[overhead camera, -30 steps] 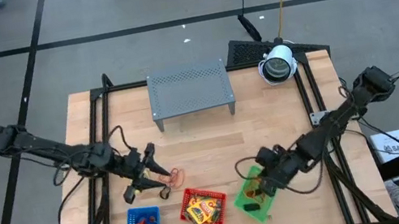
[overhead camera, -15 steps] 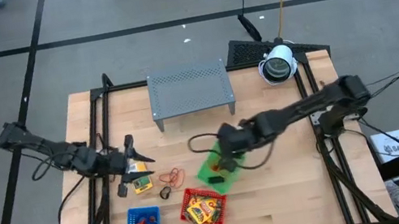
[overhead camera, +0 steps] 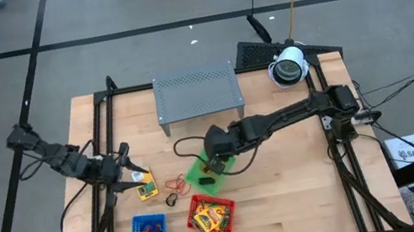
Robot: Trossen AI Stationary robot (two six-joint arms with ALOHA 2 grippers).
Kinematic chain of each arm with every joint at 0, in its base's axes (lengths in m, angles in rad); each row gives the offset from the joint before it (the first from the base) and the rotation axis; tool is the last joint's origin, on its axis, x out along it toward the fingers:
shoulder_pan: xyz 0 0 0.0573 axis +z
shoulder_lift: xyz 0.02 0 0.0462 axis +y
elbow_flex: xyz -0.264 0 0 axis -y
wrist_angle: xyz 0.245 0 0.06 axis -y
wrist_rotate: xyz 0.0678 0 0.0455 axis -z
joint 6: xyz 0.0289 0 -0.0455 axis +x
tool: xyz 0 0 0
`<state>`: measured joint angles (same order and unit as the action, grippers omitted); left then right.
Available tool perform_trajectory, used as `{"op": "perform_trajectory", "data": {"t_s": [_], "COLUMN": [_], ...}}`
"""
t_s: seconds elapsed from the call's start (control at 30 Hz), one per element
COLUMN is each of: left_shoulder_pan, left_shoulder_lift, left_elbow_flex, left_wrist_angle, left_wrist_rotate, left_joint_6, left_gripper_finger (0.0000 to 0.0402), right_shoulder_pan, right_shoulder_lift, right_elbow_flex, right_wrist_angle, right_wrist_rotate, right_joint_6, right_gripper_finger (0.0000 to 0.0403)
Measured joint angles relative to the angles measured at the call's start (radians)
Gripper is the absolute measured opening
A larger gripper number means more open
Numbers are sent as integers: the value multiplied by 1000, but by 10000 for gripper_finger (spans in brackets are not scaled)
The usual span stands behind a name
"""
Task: Pick & Place Office Desk Supplies
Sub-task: Adjust the green basket, then put the black rubber band into the green basket
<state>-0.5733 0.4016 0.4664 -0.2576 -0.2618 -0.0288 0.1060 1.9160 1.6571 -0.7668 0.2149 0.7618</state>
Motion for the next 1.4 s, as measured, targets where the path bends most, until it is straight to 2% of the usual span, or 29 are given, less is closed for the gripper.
{"op": "perform_trajectory", "data": {"t_s": [0.2,0.47,0.73,0.87,1.0,1.27,1.4], "left_shoulder_pan": [-18,-18,-18,-18,-18,-17,-17], "left_shoulder_lift": [-4,-4,-3,-3,-3,-3,-3], "left_elbow_flex": [0,0,0,0,0,0,0], "left_wrist_angle": [0,0,0,0,0,0,0], "left_wrist_rotate": [0,1,2,2,2,2,1], "left_joint_6": [4,5,6,4,0,-2,-2], "left_gripper_finger": [161,161,161,161,161,161,161], "right_shoulder_pan": [-15,-27,-27,-27,-26,0,47], "right_shoulder_lift": [2,3,3,3,3,-30,-86], "right_elbow_flex": [-24,-98,-131,-131,-131,-132,-133], "right_wrist_angle": [2,19,57,56,52,58,110], "right_wrist_rotate": [45,-4,-35,-32,-23,125,283], "right_joint_6": [112,228,266,247,231,199,114], "right_gripper_finger": [0,0,1,21,59,140,160]}}
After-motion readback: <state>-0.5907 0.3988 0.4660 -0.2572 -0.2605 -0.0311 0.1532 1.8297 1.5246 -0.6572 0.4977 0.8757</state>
